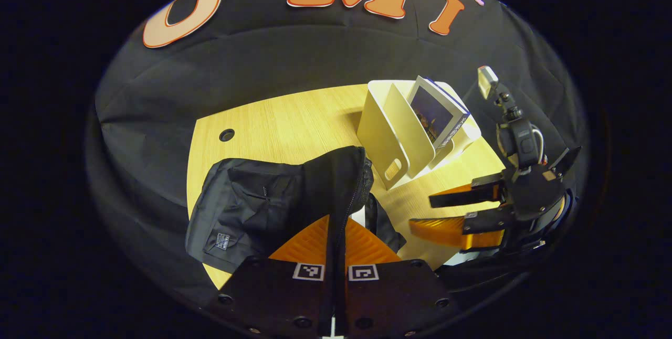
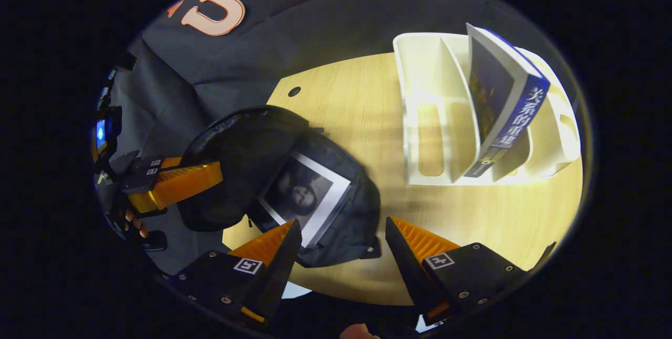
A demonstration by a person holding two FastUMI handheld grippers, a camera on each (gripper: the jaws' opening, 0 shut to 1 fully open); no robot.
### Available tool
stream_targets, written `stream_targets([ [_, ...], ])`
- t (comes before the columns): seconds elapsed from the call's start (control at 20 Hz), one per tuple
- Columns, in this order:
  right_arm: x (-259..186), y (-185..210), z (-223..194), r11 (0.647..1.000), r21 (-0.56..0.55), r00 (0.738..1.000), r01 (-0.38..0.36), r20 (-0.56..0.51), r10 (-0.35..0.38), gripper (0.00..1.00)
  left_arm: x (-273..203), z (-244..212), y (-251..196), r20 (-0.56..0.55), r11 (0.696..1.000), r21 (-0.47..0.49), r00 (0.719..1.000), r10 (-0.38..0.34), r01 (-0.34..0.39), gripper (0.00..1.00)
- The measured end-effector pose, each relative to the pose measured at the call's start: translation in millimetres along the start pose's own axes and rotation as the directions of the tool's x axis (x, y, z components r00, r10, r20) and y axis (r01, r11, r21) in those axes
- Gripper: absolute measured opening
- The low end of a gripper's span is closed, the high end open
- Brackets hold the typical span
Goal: Open the schoolbag, grab two books from the bookshelf and put them into the schoolbag.
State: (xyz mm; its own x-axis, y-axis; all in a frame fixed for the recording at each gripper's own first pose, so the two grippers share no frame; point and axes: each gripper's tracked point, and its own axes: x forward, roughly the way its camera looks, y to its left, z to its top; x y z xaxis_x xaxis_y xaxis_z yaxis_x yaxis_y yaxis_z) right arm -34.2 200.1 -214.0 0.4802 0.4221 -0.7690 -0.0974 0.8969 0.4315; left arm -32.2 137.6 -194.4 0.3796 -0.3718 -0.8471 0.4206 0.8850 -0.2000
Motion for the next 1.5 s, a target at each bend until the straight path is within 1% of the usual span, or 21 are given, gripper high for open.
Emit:
stream_targets([
  [0.15, -22.8, -21.6, 6.6, 0.999, -0.019, 0.999, 0.041, -0.013, -0.041, 0.96, -0.5, -0.8, 1.9, 0.003, 1.000, -0.024, 1.000, 0.014, -0.014, 0.03],
  [0.25, -38.4, -41.6, 12.4, 0.996, -0.045, 0.996, 0.080, -0.028, -0.081, 0.97, 0.6, -0.8, 2.5, 0.006, 0.999, -0.040, 1.000, 0.020, -0.020, 0.03],
  [0.4, -58.2, -76.2, 19.8, 0.984, -0.067, 0.983, 0.164, -0.071, -0.168, 0.96, 0.7, -2.1, 1.8, 0.008, 0.998, -0.055, 1.000, 0.029, -0.028, 0.03],
  [0.5, -66.8, -94.8, 25.1, 0.976, -0.083, 0.974, 0.201, -0.093, -0.208, 0.97, 0.2, -1.6, 1.8, 0.011, 0.997, -0.067, 0.999, 0.037, -0.036, 0.03],
  [0.6, -74.7, -104.0, 34.0, 0.976, -0.088, 0.971, 0.201, -0.113, -0.210, 0.97, -0.1, -2.3, 2.9, 0.014, 0.996, -0.081, 0.999, 0.044, -0.043, 0.03],
  [0.8, -84.9, -126.3, 57.9, 0.968, -0.087, 0.962, 0.234, -0.126, -0.243, 0.96, 0.5, -4.7, 2.6, 0.014, 0.993, -0.105, 0.999, 0.051, -0.049, 0.03],
  [1.05, -90.7, -142.8, 105.7, 0.959, -0.102, 0.956, 0.263, -0.104, -0.273, 0.96, 1.1, -6.3, 4.8, 0.016, 0.989, -0.136, 0.998, 0.064, -0.061, 0.03],
  [1.15, -88.1, -147.3, 122.9, 0.955, -0.110, 0.954, 0.274, -0.099, -0.285, 0.97, 0.3, -5.9, 5.2, 0.017, 0.987, -0.146, 0.997, 0.072, -0.068, 0.03],
  [1.3, -79.3, -149.6, 141.3, 0.958, -0.100, 0.954, 0.269, -0.107, -0.279, 0.96, -0.4, -6.6, 7.5, 0.022, 0.984, -0.161, 0.996, 0.086, -0.081, 0.03],
  [1.45, -65.0, -158.6, 152.8, 0.952, -0.086, 0.944, 0.295, -0.125, -0.304, 0.96, -1.1, -8.5, 8.7, 0.021, 0.980, -0.178, 0.996, 0.092, -0.087, 0.03],
  [1.5, -59.0, -159.3, 154.5, 0.953, -0.076, 0.944, 0.293, -0.137, -0.301, 0.97, -1.3, -8.1, 8.9, 0.021, 0.980, -0.179, 0.995, 0.093, -0.088, 0.03],
])
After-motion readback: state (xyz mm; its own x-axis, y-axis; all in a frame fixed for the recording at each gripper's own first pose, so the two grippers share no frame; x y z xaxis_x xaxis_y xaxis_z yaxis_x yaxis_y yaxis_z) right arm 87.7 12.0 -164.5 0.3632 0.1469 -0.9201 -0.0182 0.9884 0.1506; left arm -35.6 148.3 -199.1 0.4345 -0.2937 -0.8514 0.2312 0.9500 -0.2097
